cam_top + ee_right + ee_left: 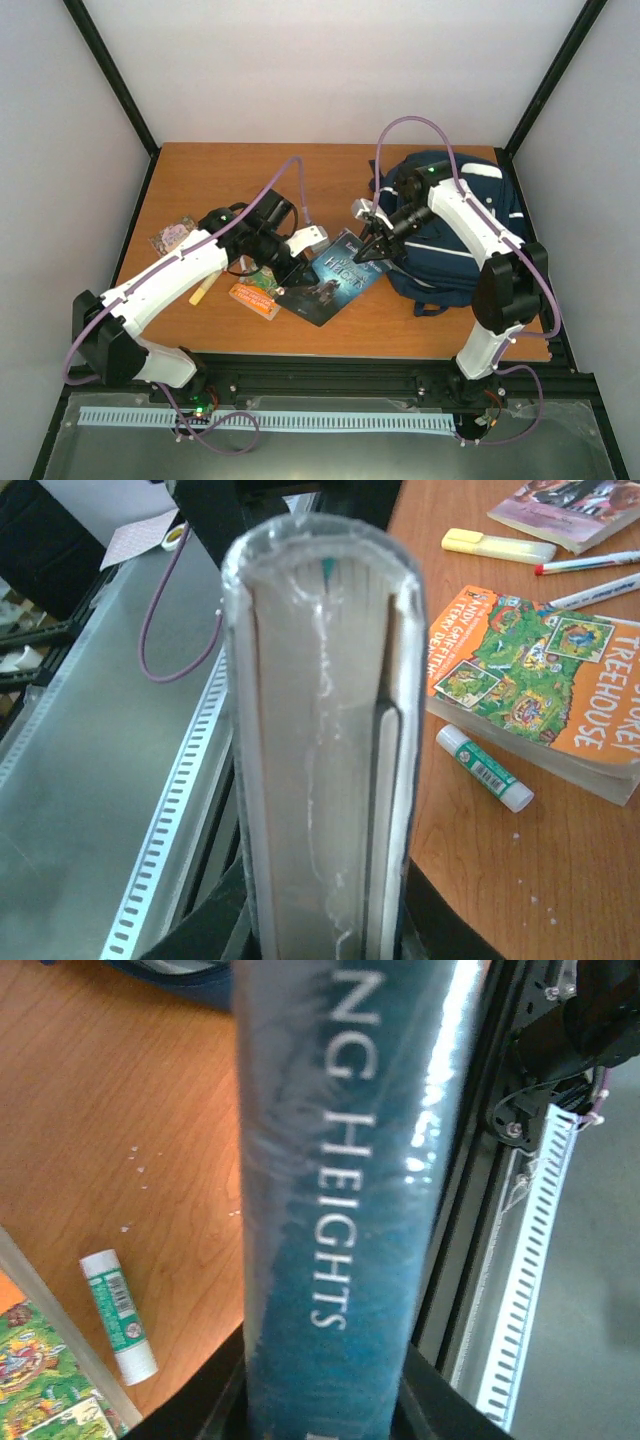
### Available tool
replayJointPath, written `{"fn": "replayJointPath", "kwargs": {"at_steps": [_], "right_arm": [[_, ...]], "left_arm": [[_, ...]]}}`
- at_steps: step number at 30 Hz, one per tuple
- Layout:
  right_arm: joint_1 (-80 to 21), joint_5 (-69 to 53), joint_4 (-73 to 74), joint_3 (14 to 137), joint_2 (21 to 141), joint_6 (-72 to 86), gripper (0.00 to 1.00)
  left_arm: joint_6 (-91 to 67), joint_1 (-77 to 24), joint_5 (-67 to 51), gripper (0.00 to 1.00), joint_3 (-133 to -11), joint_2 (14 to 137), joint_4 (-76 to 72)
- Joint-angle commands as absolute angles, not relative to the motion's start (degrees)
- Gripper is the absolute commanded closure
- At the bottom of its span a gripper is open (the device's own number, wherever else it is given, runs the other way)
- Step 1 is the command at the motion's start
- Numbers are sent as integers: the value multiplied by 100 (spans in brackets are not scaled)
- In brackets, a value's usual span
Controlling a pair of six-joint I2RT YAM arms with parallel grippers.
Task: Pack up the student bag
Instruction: Adjust the book at the center of the board.
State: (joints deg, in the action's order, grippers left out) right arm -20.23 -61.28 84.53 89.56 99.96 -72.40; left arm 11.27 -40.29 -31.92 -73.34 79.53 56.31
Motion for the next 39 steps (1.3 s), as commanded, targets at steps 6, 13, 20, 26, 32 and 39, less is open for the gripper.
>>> {"fn": "replayJointPath", "kwargs": {"at_steps": [6,13,20,26,32,39], "right_arm": [[-1533,-6717,8613,9582,9981,-7127,92],[-1169,-6809,8612,9648,9933,-7226,93],[-1079,-6992,8613,9607,9728,-7336,93],[-1038,-7146,8612,9633,9670,-7340,93],[-1028,-7492,8608,9716,9901,-7277,92],[-978,-7386,8519,9854,10254,-7005,61]], "left_arm": [[1114,-4087,-3240,54,-7133,7448,5037],[874,-4085,-3207,55,-6487,7138,4736],[649,-4078,-3158,59,-6298,7091,4671],[397,-4035,-3586,60,-6044,6915,4534],[431,-4034,-4015,80,-6116,7050,4589],[323,-4017,-4109,99,-6231,6970,4610]]}}
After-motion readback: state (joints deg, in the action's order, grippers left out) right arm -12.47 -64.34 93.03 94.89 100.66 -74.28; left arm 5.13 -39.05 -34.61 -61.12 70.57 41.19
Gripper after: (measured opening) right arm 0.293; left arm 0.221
